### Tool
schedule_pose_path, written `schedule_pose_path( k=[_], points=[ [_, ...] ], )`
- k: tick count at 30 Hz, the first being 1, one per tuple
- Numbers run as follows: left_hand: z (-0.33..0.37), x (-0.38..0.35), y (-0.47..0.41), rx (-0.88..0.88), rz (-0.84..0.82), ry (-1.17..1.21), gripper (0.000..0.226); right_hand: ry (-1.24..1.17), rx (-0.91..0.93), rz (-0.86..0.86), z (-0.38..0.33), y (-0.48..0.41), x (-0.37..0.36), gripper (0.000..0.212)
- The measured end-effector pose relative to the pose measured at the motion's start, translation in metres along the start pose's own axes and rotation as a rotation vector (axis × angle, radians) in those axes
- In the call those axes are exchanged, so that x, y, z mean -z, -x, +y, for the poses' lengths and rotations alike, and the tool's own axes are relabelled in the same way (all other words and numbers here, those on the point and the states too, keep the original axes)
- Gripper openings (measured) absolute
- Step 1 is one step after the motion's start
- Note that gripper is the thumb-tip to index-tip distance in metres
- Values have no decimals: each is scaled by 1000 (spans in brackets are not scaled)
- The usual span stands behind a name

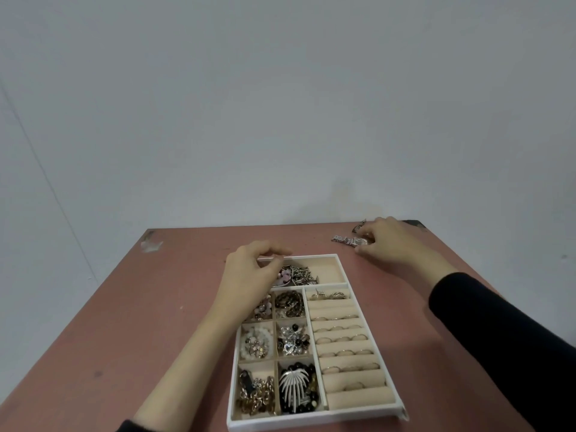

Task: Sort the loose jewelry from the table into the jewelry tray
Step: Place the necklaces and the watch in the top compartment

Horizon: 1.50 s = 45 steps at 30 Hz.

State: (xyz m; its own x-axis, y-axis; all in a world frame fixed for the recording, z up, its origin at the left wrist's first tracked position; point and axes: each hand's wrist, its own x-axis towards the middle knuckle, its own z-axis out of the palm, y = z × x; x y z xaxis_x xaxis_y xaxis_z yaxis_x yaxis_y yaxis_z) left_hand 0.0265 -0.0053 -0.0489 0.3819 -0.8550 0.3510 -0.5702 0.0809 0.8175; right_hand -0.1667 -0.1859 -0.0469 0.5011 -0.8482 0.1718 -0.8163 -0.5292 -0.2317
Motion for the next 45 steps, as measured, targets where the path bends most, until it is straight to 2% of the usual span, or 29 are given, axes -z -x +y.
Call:
schedule_pose_path(
  k=[3,5,8,13,17,24,28,32,36,38,42,45],
  points=[
    [-1,2,-2,-5,29,8,25,-31,12,-105,3,-9,-1,17],
    [-1,4,-3,-13,65,9,23,-97,6,-94,6,-12,-3,12],
    [2,6,-3,-31,104,64,23,-225,-5,7,1,-9,2,6],
    [9,3,0,-96,94,125,25,-412,56,200,-24,-5,37,12],
    [12,1,1,-113,67,154,22,-656,121,253,-58,10,62,13],
    [9,0,-2,-35,-80,239,51,-988,221,89,-108,41,63,11],
    [12,6,-1,-36,-48,386,18,-1157,196,91,-114,49,49,13],
    [10,10,-4,46,-10,648,22,-1432,113,71,-105,51,32,13],
    [17,11,-6,130,-38,929,9,-1613,61,-128,-97,52,18,20],
    [19,12,-7,152,-44,1039,11,-1622,60,-203,-96,53,15,23],
    [19,15,-7,184,-148,1051,4,-1647,122,-290,-101,56,13,17],
    [19,13,-4,200,-247,1007,19,-1674,164,-254,-105,55,16,18]
  ],
)
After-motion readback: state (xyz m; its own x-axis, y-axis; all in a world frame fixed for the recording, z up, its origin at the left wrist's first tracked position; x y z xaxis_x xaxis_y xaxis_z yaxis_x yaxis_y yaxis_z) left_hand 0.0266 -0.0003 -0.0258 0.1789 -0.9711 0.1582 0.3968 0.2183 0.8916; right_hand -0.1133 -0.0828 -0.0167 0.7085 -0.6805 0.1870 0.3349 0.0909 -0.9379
